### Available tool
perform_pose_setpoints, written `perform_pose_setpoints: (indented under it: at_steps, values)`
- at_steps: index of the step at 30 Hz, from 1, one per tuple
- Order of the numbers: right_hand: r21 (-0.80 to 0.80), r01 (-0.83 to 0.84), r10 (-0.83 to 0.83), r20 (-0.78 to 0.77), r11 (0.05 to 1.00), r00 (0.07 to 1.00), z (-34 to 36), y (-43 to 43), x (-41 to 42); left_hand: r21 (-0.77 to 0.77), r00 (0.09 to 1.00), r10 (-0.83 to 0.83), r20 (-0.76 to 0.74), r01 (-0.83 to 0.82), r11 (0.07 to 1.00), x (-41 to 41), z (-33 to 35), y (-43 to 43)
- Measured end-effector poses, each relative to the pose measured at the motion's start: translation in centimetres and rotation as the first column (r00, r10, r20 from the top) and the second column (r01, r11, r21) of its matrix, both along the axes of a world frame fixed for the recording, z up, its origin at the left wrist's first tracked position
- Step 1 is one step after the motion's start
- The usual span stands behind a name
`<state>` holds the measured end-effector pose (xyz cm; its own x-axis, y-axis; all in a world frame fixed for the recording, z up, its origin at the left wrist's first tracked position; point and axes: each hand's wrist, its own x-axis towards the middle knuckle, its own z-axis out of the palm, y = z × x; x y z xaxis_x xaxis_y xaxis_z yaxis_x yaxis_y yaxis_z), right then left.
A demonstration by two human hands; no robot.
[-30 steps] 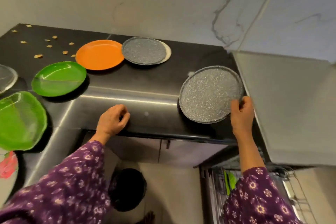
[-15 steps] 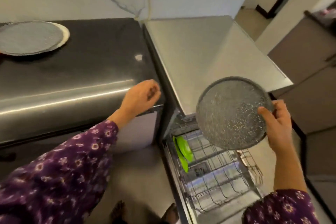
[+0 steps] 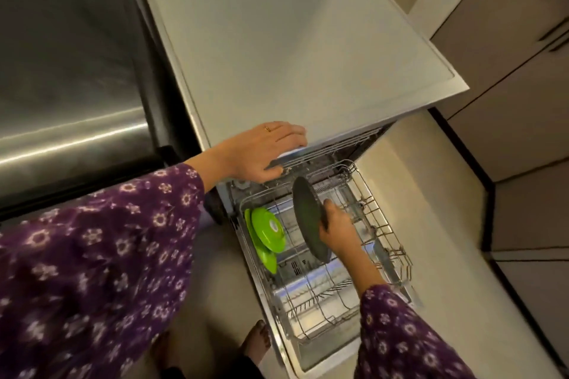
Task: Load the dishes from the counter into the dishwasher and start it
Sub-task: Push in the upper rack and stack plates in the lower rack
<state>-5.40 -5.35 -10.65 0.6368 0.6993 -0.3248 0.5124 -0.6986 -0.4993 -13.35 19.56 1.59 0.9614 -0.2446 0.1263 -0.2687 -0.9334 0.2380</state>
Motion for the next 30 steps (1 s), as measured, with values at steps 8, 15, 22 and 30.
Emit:
perform_pose_setpoints:
  at_steps: [8,15,22,30]
  values:
    - [-0.098,-0.144,0.136,-0.081,0.985,0.987,-11.1,4.2,0.4,-0.148,0.998,0.05,-0.027,-0.054,0.987,0.5,-0.2,0.3]
    - [-0.244,-0.245,0.236,-0.066,0.938,0.97,-15.8,5.9,-0.6,-0.203,0.995,0.07,-0.065,-0.082,0.976,0.6,-0.1,0.5]
    - [-0.276,-0.219,0.207,-0.074,0.936,0.976,-18.7,6.0,-0.8,-0.207,0.995,0.071,-0.074,-0.085,0.975,0.7,-0.3,0.6]
    - [-0.314,-0.215,0.2,-0.08,0.925,0.977,-22.2,5.6,-0.1,-0.2,0.993,0.09,-0.072,-0.103,0.974,0.8,-0.4,0.6]
